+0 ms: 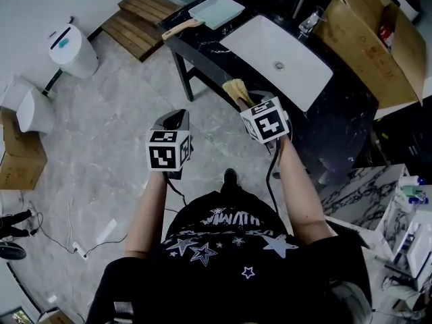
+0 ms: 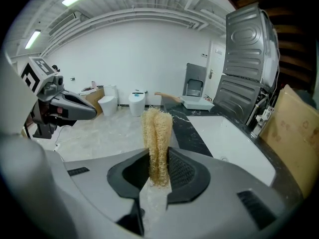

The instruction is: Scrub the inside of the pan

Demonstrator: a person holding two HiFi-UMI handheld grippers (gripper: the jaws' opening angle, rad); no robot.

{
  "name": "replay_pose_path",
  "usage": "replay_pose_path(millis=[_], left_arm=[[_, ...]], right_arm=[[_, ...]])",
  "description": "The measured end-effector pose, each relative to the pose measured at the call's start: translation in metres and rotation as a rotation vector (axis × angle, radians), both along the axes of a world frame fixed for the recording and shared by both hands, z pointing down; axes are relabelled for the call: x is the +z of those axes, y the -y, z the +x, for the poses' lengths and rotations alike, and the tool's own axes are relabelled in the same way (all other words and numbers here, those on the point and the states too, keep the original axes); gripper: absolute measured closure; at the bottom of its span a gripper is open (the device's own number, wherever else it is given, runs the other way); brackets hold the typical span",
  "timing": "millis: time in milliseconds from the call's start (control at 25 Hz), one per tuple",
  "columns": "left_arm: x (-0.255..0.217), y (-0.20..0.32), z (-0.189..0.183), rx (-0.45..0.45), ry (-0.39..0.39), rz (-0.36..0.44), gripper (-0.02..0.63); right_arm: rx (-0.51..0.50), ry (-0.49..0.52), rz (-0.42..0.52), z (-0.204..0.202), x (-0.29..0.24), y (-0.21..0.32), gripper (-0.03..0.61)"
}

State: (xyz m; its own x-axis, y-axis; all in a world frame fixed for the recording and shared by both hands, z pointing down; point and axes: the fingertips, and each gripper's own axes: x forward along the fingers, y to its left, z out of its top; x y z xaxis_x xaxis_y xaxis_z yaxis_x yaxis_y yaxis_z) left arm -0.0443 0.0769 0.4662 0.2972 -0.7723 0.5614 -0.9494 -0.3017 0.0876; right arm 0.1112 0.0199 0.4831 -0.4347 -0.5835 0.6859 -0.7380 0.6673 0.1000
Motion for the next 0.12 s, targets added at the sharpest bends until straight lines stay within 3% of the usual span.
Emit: replay_pose_path(millis=[120], left_arm=[[-0.001,-0.017,-0.009,0.000,-0.008,0.004,0.606]], right_arm=[[0.008,0.008,0.030,-0.009,-0.005,-0.016,0.497]])
